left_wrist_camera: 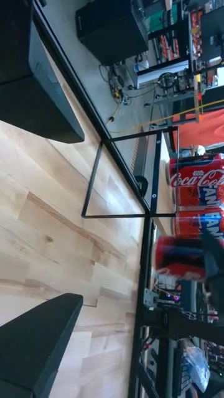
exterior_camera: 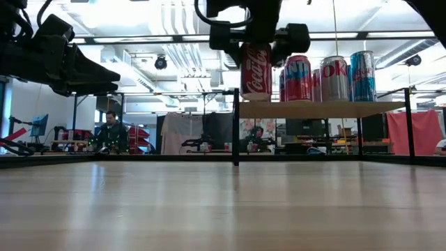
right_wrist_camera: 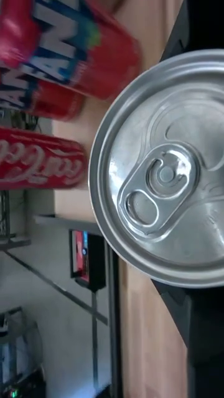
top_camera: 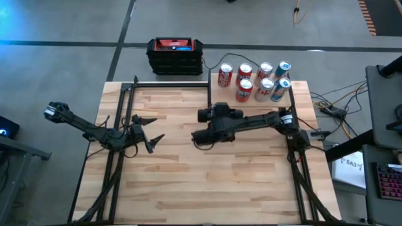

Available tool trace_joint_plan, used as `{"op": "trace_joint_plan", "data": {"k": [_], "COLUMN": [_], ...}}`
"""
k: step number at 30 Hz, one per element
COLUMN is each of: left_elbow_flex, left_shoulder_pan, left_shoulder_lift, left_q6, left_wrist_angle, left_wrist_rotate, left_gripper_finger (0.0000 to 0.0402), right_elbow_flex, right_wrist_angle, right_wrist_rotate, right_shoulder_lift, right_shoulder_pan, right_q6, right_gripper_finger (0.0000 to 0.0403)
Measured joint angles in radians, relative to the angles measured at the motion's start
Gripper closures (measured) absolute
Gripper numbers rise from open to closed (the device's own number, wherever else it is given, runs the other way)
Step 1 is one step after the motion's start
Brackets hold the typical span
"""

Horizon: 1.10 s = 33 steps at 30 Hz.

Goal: Place canned beverage on shelf
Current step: Put the red white soda can on the shelf aligned with the other red white soda can

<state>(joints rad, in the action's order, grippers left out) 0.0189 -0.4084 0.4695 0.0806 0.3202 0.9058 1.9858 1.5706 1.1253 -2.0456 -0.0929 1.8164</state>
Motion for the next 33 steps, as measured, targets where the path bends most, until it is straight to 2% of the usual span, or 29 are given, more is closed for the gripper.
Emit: {"op": "trace_joint_plan", "data": {"k": [7,26,33], "left_elbow_flex": [0.0,0.0,0.0], "left_shoulder_pan": [0.0,0.0,0.0], "left_shoulder_lift": [0.0,0.0,0.0], "left_q6": [0.0,0.0,0.0], "left_wrist_angle": [0.0,0.0,0.0], "left_wrist_rotate": [0.0,0.0,0.0], "left_gripper_finger": [0.0002,0.0002,0.0002], "right_elbow_flex": [0.001,0.047,0.04], "right_wrist_angle": [0.001,-0.017,-0.102], "right_wrist_rotate": [-0.033,-0.029,-0.063], "right_shoulder_lift": [0.036,0.065,0.062], "right_shoulder_pan": [0.043,0.179,0.221], "right_q6": [-0.055,-0.161,-0.256], "right_gripper_finger": [0.0112,0.0111,0.0111]}}
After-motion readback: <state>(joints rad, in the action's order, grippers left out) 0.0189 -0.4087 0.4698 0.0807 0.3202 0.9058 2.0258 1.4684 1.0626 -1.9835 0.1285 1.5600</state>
